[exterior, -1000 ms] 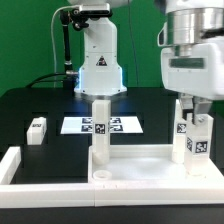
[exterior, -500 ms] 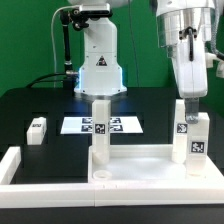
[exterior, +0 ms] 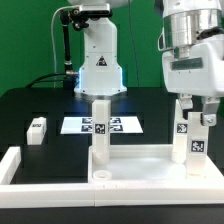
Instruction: Assemble desk
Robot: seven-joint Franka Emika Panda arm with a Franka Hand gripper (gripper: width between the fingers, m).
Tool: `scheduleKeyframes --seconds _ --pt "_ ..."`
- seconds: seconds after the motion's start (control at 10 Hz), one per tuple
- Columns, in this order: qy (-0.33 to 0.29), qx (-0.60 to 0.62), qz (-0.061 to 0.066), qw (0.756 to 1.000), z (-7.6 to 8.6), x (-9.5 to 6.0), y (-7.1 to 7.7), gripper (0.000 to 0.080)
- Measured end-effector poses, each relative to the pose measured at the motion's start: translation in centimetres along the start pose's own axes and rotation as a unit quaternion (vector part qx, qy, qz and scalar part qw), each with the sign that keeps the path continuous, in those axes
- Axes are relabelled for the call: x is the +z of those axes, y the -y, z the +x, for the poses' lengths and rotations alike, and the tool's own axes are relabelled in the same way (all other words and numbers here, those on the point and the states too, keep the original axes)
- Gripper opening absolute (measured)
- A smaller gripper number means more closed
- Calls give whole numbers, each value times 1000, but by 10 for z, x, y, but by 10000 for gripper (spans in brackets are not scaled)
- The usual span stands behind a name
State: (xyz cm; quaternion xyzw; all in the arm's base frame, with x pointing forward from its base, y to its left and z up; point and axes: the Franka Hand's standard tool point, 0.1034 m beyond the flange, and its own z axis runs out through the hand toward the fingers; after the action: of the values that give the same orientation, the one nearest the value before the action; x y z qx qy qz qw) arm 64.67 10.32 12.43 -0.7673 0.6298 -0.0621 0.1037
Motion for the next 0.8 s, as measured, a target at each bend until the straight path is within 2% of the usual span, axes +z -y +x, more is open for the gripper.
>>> scheduleKeyframes --seconds 0.3,0.4,0.6,0.7,0.8 --pt "-4 -83 -2 997 3 0 0 649" --pt "-9 -163 -5 986 5 1 -1 649" --pt "-19 -301 -18 953 6 7 -2 649" --pt "-19 -376 -24 926 3 11 -1 649" --pt "-18 -402 -30 915 1 15 -4 649"
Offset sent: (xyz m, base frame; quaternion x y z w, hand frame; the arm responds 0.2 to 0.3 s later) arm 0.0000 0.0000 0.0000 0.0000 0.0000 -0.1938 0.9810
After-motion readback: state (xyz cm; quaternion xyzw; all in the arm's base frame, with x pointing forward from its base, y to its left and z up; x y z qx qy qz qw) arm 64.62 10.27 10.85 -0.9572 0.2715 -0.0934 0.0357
